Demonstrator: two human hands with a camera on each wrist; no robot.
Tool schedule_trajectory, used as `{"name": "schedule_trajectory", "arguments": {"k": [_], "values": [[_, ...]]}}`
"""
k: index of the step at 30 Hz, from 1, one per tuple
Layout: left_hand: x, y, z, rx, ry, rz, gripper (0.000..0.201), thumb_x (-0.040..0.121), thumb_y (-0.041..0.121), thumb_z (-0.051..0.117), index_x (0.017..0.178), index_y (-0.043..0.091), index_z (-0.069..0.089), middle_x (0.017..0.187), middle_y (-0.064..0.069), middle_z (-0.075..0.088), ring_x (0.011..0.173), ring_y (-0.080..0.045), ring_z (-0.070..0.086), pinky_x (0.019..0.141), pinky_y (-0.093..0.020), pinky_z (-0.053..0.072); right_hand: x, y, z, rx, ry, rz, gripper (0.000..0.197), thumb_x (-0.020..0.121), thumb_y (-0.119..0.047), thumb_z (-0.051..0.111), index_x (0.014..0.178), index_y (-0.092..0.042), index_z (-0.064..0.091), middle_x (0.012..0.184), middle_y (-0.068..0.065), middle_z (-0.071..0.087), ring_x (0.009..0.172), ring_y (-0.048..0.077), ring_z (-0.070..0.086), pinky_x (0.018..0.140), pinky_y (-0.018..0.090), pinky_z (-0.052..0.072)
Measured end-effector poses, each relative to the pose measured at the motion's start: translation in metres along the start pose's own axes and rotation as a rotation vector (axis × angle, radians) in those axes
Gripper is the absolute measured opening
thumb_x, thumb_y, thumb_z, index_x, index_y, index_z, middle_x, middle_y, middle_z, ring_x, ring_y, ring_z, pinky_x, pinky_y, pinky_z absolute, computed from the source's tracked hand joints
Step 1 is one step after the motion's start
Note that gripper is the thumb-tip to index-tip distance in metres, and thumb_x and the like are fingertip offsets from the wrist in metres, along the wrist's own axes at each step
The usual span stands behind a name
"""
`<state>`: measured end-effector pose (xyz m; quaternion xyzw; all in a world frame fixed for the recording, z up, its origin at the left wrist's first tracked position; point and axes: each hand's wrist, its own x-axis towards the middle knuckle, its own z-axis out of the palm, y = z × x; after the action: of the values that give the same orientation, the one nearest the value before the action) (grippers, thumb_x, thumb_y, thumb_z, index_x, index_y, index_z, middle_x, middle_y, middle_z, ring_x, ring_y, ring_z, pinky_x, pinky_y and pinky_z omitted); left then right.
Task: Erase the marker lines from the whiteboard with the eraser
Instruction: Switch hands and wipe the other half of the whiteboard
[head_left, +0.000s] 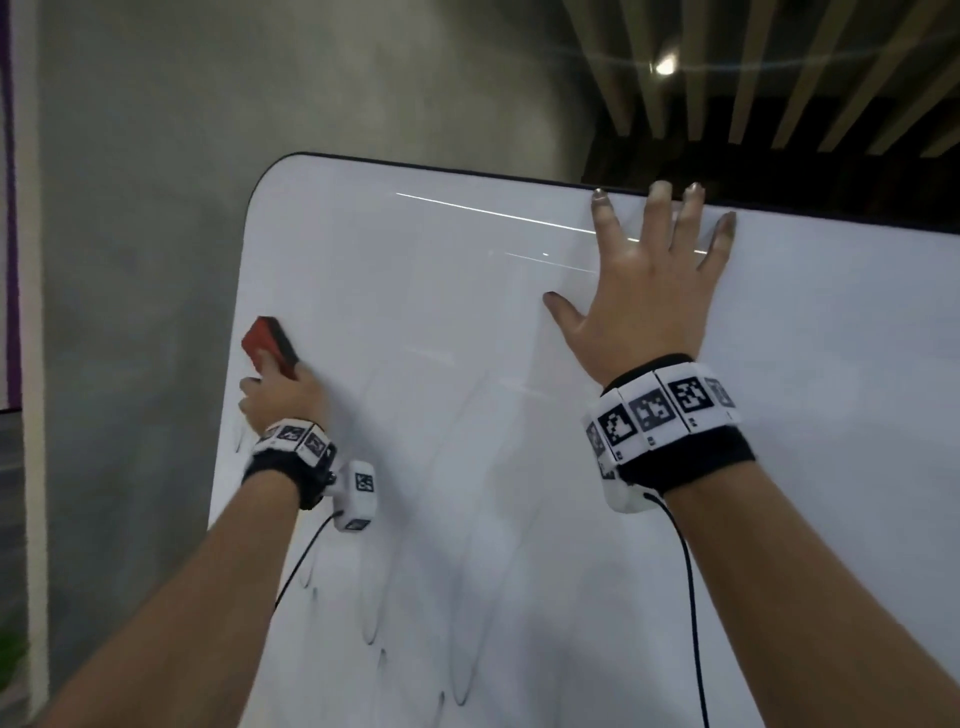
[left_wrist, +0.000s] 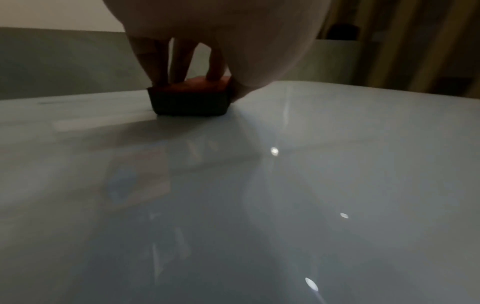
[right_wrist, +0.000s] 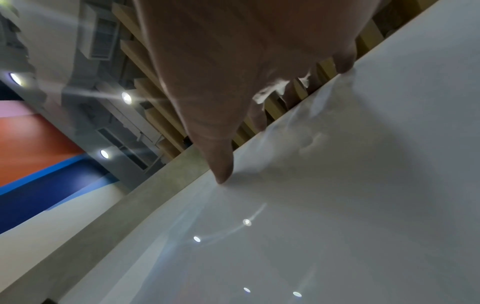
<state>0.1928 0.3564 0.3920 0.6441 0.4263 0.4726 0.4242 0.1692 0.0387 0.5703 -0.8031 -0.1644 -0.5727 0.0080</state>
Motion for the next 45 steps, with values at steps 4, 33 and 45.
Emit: {"name": "schedule_trajectory", "arguments": {"k": [4,33,45], "values": [[-0.081,0.008,0.005,-0.133,0.031,0.675,0.056,0.103,0.033,0.054,0.156,0.019,0.039,0.125,-0.021,0.053,0.106,-0.035,0.050,0.094,-0.043,0.044,0.000,0.000,0.002,0.018,0.030,0.012,0.092,0.083,-0.063,0.068,0.158,-0.023,0.033,0.160,0.024,0.027,0.153,0.046,0.015,0.122,0.066,0.007],[-0.233,-0.023,0.003,-0.236,-0.169,1.021,0.056,0.096,0.027,0.070,0.148,0.029,0.051,0.131,-0.009,0.056,0.107,-0.026,0.052,0.099,-0.035,0.046,-0.004,0.013,-0.008,0.021,-0.047,-0.053,0.092,0.082,-0.062,0.069,0.158,-0.025,0.031,0.165,0.020,0.022,0.155,0.041,0.013,0.124,0.059,0.007],[-0.228,-0.045,0.003,-0.197,-0.157,0.749,0.057,0.100,0.032,0.063,0.153,0.029,0.042,0.126,-0.009,0.052,0.105,-0.025,0.048,0.095,-0.032,0.044,-0.004,0.015,-0.008,0.021,-0.061,-0.081,0.093,0.082,-0.059,0.071,0.158,-0.024,0.031,0.166,0.022,0.019,0.155,0.042,0.011,0.124,0.059,0.004]]}}
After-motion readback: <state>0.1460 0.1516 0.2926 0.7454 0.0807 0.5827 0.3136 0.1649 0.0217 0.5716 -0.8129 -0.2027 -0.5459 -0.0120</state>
